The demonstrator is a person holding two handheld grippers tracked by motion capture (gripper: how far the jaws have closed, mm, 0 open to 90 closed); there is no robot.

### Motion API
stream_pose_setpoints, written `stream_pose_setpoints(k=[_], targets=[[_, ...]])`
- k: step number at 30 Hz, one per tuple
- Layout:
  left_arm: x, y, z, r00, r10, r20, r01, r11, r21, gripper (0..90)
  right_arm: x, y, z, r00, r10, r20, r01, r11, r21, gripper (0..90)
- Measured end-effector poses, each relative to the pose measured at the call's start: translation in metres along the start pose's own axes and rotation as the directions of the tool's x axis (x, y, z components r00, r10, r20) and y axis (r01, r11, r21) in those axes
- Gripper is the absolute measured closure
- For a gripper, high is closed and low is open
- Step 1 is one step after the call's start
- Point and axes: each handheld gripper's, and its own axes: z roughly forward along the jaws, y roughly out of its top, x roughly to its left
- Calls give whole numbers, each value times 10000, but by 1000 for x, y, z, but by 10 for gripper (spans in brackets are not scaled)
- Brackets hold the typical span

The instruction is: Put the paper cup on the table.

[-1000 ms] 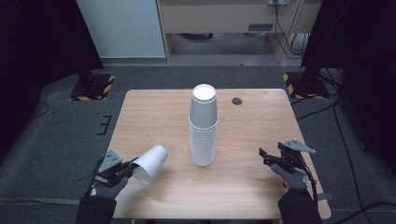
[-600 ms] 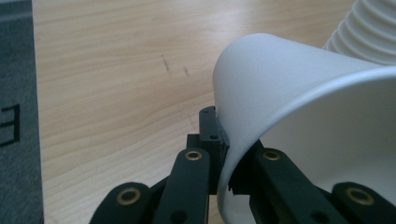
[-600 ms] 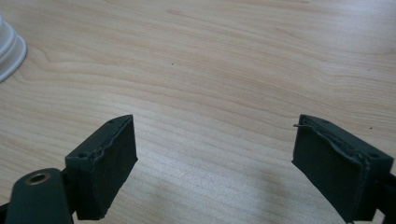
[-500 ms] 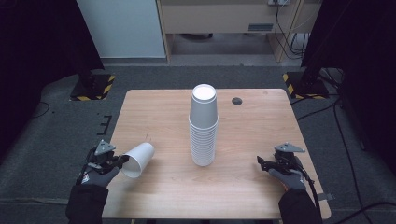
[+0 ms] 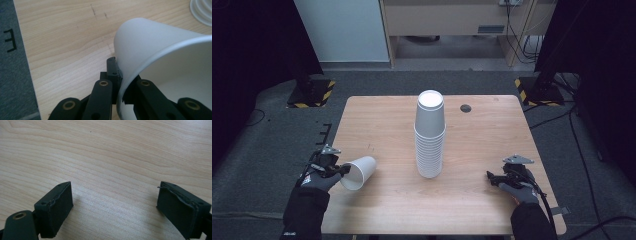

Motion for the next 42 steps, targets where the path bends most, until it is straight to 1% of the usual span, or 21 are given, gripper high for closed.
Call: stream_pose_setpoints(k=[6, 8, 11, 12, 14, 16, 17, 19, 20, 21, 22, 23, 25, 31, 32, 33, 35, 36, 38, 39, 42], targets=[[6, 13, -8, 9993, 111, -361, -72, 9944, 1057, 868, 1, -1, 2, 9998, -172, 119, 173, 9998, -121, 117], [11, 19, -12, 9984, 102, -553, -3, 9845, 1756, 868, 2, -1, 2, 9998, -166, 127, 167, 9998, -121, 116], [13, 23, -13, 9983, 93, -577, 35, 9761, 2174, 868, 2, -1, 1, 9998, -141, 135, 143, 9998, -121, 116], [14, 26, -14, 9981, 165, -589, -2, 9640, 2658, 868, 2, -1, 1, 9998, -151, 119, 153, 9998, -115, 116], [14, 27, -14, 9980, 143, -610, 37, 9585, 2849, 868, 2, -1, 1, 9998, -154, 120, 156, 9998, -116, 115], [14, 30, -14, 9981, 100, -612, 117, 9392, 3432, 868, 2, -1, 1, 9998, -163, 124, 164, 9998, -115, 114], [14, 32, -13, 9970, 143, -765, 160, 9241, 3818, 868, 2, -1, 1, 9998, -166, 129, 167, 9998, -114, 114], [14, 35, -10, 9967, 114, -805, 233, 9082, 4180, 868, 2, -1, 1, 9998, -156, 127, 157, 9998, -112, 114], [14, 35, -10, 9967, 114, -805, 233, 9082, 4180, 868, 2, -1, 1, 9998, -156, 127, 157, 9998, -112, 114], [13, 36, -7, 9977, 63, -673, 252, 8889, 4574, 867, 2, -2, 1, 9998, -158, 125, 159, 9998, -113, 114], [13, 36, -7, 9977, 63, -673, 252, 8889, 4574, 867, 2, -2, 1, 9998, -158, 125, 159, 9998, -113, 114], [10, 38, -3, 9986, 119, -507, 140, 8759, 4823, 867, 2, -2, 1, 9997, -186, 127, 188, 9998, -118, 113], [9, 40, -1, 9990, 63, -434, 159, 8710, 4911, 867, 2, -2, 1, 9998, -184, 123, 185, 9998, -113, 113], [9, 43, 2, 9967, -372, -725, 717, 8230, 5636, 866, 2, -2, 1, 9998, -187, 108, 189, 9998, -109, 111], [9, 43, 2, 9967, -372, -725, 717, 8230, 5636, 866, 2, -2, 1, 9997, -214, 107, 215, 9997, -104, 110], [10, 43, 3, 9946, -603, -843, 985, 8031, 5877, 865, 2, -2, 1, 9997, -207, 100, 208, 9997, -101, 110], [10, 43, 4, 9930, -753, -908, 1149, 7916, 6002, 865, 2, -1, 1, 9998, -186, 92, 187, 9998, -93, 110], [10, 43, 4, 9930, -753, -908, 1149, 7916, 6002, 865, 2, -1, 2, 9998, -186, 101, 187, 9998, -101, 110], [9, 42, 7, 9927, -721, -971, 1175, 7655, 6327, 863, 2, -1, 1, 9998, -186, 77, 187, 9998, -84, 109], [9, 42, 7, 9924, -733, -983, 1194, 7612, 6374, 863, 2, -1, 2, 9998, -183, 91, 184, 9998, -94, 110], [9, 42, 8, 9930, -716, -937, 1149, 7646, 6342, 848, 2, -1, 1, 9998, -181, 67, 182, 9998, -80, 109]])
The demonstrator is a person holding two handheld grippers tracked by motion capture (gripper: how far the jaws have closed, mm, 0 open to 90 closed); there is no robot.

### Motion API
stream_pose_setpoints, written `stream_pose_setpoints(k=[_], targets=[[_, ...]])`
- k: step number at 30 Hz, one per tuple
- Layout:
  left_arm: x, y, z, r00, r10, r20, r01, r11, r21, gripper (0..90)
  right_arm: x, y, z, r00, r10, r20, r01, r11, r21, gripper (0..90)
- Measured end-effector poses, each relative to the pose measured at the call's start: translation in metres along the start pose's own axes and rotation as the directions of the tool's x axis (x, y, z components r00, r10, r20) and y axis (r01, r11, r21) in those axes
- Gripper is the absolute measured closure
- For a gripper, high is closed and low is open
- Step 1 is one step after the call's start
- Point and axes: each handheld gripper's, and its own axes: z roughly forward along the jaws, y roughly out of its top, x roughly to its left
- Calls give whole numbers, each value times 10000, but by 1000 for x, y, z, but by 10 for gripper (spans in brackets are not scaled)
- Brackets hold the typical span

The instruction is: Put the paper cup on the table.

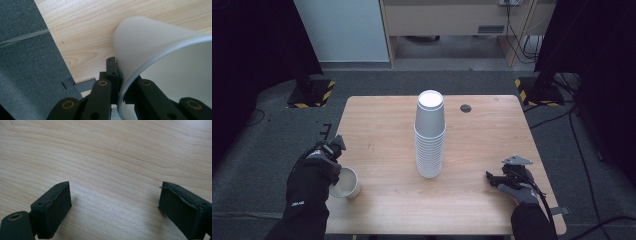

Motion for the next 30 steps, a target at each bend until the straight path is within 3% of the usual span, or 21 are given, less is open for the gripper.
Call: stream_pose_setpoints(k=[4, 8, 10, 11, 13, 14, 16, 17, 18, 19, 20, 21, 22, 23, 24, 25, 26, 27, 28, 29, 30], targets=[[0, 0, 2, 9997, -36, 238, 40, 9998, -173, 841, 0, 0, 0, 10000, -22, -9, 22, 10000, -6, 108], [1, 0, 3, 9992, -114, 383, 143, 9969, -767, 775, 0, 0, 0, 10000, -26, -13, 26, 10000, -7, 108], [2, -2, 1, 9990, -219, 400, 271, 9906, -1337, 673, 0, 0, 0, 10000, -31, -15, 31, 10000, -6, 108], [2, -2, 1, 9990, -219, 400, 271, 9906, -1337, 640, 0, 0, 0, 10000, -31, -15, 31, 10000, -6, 108], [4, -6, -3, 9965, -239, 798, 394, 9793, -1983, 614, 0, 0, 0, 10000, -35, -8, 35, 10000, -5, 108], [4, -6, -3, 9965, -239, 798, 394, 9793, -1983, 606, 0, 0, 0, 10000, -35, -8, 35, 10000, -5, 108], [4, -10, -6, 9945, -190, 1026, 436, 9692, -2425, 599, 0, 0, 0, 10000, -36, -10, 36, 10000, -6, 107], [5, -14, -8, 9949, -101, 1006, 394, 9552, -2933, 570, 0, 0, 0, 10000, -34, -20, 34, 10000, -5, 107], [5, -14, -8, 9949, -101, 1006, 394, 9552, -2933, 544, 0, 0, 0, 10000, -34, -20, 34, 10000, -5, 107], [7, -18, -10, 9942, -137, 1071, 490, 9411, -3345, 522, 0, 0, 0, 10000, -32, -17, 32, 10000, -6, 108], [7, -18, -10, 9942, -137, 1071, 490, 9411, -3345, 513, 0, 0, 0, 10000, -32, -17, 32, 10000, -6, 108], [9, -21, -10, 9958, -146, 909, 473, 9283, -3689, 475, 0, 0, 0, 10000, -31, -8, 31, 10000, -6, 107], [11, -27, -11, 9965, -159, 822, 499, 9011, -4307, 478, 0, 0, 0, 10000, -43, -6, 43, 10000, -8, 108], [11, -27, -11, 9965, -159, 822, 499, 9011, -4307, 476, 0, 0, 0, 10000, -43, -6, 43, 10000, -8, 108], [11, -30, -12, 9958, -133, 906, 537, 8860, -4606, 476, 0, 0, 0, 10000, -36, -9, 36, 10000, -8, 108], [12, -34, -13, 9950, -91, 995, 578, 8645, -4994, 472, 0, 0, 0, 10000, -32, -11, 32, 10000, -5, 107], [12, -38, -15, 9945, -67, 1042, 628, 8361, -5449, 473, 0, 0, 0, 10000, -39, -9, 39, 10000, -5, 107], [12, -45, -17, 9943, 4, 1063, 671, 7731, -6307, 467, 0, 0, 0, 10000, -33, -10, 33, 10000, -5, 107], [12, -50, -18, 9936, -41, 1131, 803, 7294, -6794, 452, 0, 0, 0, 10000, -34, -11, 34, 10000, -4, 107], [12, -50, -18, 9936, -41, 1131, 803, 7294, -6794, 442, 0, 0, 0, 10000, -43, -9, 43, 10000, -5, 107], [11, -55, -18, 9941, -79, 1085, 851, 6780, -7301, 442, 0, 0, 0, 10000, -43, -9, 43, 10000, -5, 107]])
